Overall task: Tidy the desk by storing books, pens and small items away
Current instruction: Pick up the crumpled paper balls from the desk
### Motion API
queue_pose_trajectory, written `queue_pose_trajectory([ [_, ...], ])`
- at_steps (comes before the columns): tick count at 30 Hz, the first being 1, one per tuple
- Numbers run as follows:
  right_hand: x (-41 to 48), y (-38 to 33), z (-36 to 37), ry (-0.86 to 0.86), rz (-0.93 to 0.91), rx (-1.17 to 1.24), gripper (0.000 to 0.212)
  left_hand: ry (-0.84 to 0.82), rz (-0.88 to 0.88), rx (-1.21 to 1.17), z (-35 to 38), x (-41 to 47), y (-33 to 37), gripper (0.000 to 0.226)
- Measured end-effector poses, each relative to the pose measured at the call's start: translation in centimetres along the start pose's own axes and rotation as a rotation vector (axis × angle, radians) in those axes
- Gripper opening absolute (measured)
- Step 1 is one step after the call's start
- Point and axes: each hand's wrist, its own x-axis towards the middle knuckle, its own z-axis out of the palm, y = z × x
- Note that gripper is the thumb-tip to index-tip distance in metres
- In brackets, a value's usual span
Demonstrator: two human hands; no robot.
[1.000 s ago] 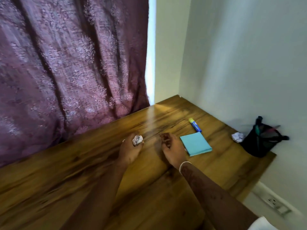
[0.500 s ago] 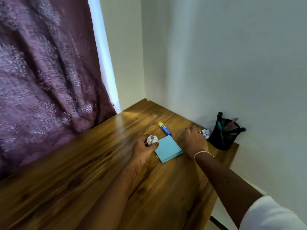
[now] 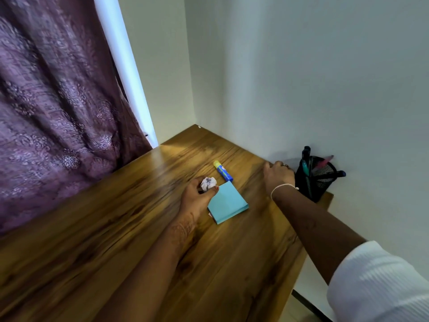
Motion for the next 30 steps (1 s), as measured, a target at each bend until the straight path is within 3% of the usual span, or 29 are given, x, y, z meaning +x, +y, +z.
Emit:
queue_pose_trajectory([
  [6, -2.4, -0.3, -0.8, 0.123, -0.085, 0.130, 0.038, -0.020, 0.000, -0.033, -0.6, -1.8, 0.9, 0.023],
  [10, -5.4, -0.3, -1.3, 0.182, -0.119, 0.332, 0.035, -0.048, -0.028, -0.104, -0.9, -4.5, 1.8, 0.041],
  [17, -14.6, 1.3, -1.1, 0.255, -0.099, 0.800, 0.014, -0.121, 0.004, -0.109, -1.5, -11.2, 2.4, 0.033],
  [22, -22.2, 3.2, 1.0, 0.131, 0.067, 1.212, 0.010, -0.222, -0.033, -0.151, -0.2, -16.7, 2.1, 0.031],
  [25, -26.4, 5.0, 2.2, -0.024, 0.230, 1.725, 0.006, -0.290, -0.051, -0.149, 1.7, -19.6, 1.4, 0.030],
  [30, -31.9, 9.8, 5.6, -0.168, 0.410, 2.190, 0.017, -0.399, -0.116, -0.217, 6.3, -25.2, 1.0, 0.025],
])
